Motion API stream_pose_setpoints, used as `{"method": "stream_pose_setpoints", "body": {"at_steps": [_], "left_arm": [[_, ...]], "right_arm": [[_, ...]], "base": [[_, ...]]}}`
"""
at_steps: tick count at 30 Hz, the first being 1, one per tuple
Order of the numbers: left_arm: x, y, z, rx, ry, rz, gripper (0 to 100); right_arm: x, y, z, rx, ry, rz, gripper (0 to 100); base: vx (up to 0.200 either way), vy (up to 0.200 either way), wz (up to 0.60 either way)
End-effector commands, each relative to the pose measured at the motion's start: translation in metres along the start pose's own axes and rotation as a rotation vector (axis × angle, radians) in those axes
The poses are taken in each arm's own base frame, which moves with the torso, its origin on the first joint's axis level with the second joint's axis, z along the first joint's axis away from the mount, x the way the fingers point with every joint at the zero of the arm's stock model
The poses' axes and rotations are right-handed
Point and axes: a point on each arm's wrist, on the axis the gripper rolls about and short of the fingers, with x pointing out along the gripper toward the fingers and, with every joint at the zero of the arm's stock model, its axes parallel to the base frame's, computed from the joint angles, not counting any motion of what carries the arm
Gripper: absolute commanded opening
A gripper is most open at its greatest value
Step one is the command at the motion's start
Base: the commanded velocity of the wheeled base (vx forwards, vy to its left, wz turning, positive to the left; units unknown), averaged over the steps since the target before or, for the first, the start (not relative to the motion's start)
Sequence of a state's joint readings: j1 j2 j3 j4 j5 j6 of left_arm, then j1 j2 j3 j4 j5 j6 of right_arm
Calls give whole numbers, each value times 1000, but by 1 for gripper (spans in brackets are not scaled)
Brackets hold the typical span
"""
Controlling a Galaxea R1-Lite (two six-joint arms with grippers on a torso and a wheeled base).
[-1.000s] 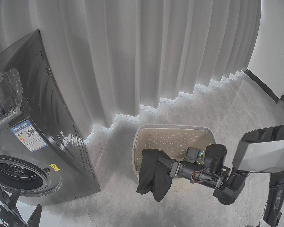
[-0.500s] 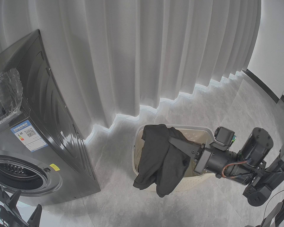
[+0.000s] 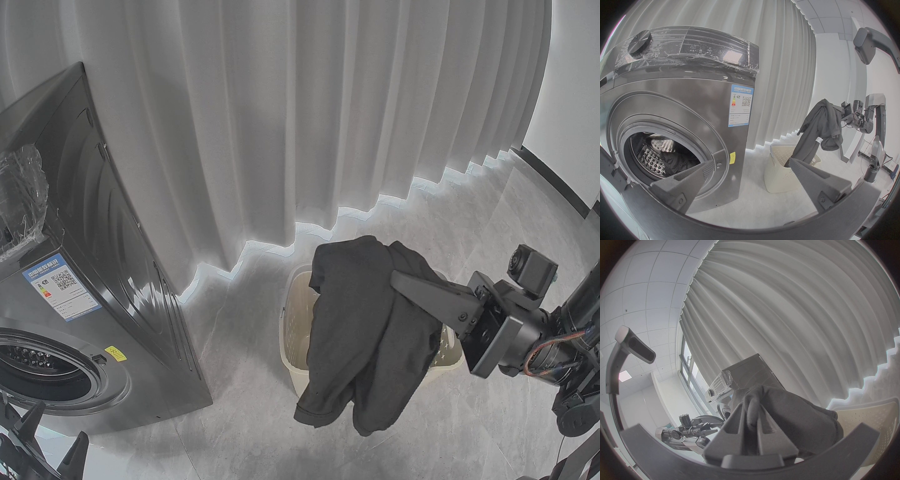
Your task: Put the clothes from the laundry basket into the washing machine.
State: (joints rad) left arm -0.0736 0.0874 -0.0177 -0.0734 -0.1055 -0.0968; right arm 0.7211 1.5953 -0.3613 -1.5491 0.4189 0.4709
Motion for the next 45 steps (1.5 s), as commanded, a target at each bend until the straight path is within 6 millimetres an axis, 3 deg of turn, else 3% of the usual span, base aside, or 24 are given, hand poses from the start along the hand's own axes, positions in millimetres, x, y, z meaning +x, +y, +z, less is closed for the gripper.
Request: {"method": "stream_pose_setpoints", "body": {"at_steps": [1,8,14,26,45], "left_arm": [[1,1,-5,-6,19,2,100],[1,1,-5,-15,17,1,100],[1,1,-5,-16,19,3,100],[1,1,-5,-14,17,1,100],[1,1,-5,-12,17,1,100]], "right_arm": [[-6,7,7,-10,-21,19,0],[-5,5,6,-10,-14,16,0],[-2,-1,2,-4,1,5,0],[0,-8,-3,0,28,7,0],[4,-8,-2,26,21,6,0]], "base": [[-200,0,0],[-200,0,0],[0,0,0],[-200,0,0],[0,0,95]]}}
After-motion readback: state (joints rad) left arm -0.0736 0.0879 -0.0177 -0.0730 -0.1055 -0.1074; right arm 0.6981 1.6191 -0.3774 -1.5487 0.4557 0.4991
